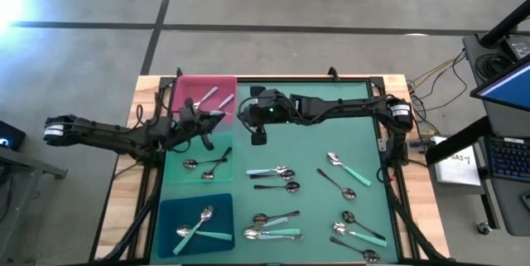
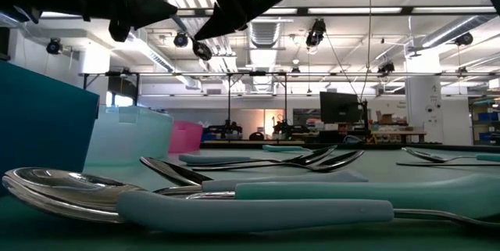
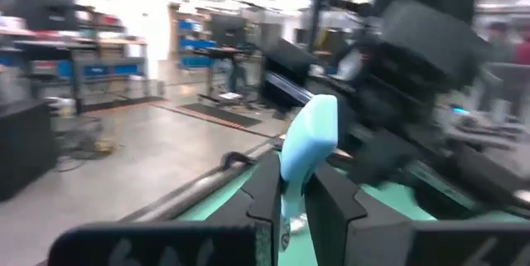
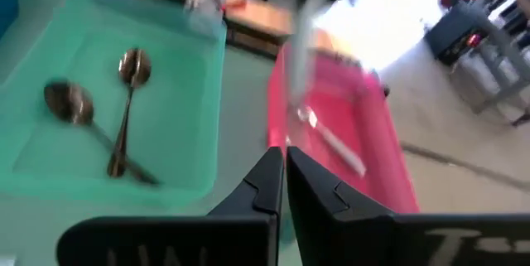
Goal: Sort silverware by color (type)
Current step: Put the blue spoon into the pink blue bin
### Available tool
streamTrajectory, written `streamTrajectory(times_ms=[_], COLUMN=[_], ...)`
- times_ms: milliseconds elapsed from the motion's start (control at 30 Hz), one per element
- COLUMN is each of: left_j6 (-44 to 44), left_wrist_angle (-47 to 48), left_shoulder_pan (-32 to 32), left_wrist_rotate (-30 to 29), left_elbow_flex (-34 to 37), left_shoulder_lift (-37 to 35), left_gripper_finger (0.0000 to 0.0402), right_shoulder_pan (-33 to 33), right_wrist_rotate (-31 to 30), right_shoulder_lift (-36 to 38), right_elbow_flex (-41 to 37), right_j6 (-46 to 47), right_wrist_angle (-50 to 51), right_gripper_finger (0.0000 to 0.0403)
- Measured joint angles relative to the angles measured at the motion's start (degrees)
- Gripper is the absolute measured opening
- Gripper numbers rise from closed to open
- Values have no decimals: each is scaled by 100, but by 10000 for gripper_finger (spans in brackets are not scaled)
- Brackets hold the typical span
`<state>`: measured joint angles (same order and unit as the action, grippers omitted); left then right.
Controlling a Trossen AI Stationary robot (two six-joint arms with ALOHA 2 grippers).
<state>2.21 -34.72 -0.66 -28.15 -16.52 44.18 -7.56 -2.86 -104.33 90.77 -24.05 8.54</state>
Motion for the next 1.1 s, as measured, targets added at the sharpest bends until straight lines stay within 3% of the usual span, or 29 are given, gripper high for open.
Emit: streamTrajectory(times_ms=[267,500,567,867,1100], left_j6=[-32,86,153,500,835], left_wrist_angle=[657,1642,1917,2281,2296], left_shoulder_pan=[-970,-2130,-2412,-2927,-2932], left_wrist_rotate=[-4,7,10,26,29], left_elbow_flex=[-52,-52,-52,-52,-50], left_shoulder_lift=[-9,-2,-2,-2,-2], left_gripper_finger=[19,19,19,21,105], right_shoulder_pan=[-6,-66,-153,-851,-1318], right_wrist_rotate=[-676,-2662,-2986,-3020,-2885], right_shoulder_lift=[135,256,276,190,183], right_elbow_flex=[-6,-6,-4,-13,-146], right_j6=[5,574,874,2197,2278], right_wrist_angle=[459,1429,1847,3349,3402], right_gripper_finger=[71,107,109,109,109])
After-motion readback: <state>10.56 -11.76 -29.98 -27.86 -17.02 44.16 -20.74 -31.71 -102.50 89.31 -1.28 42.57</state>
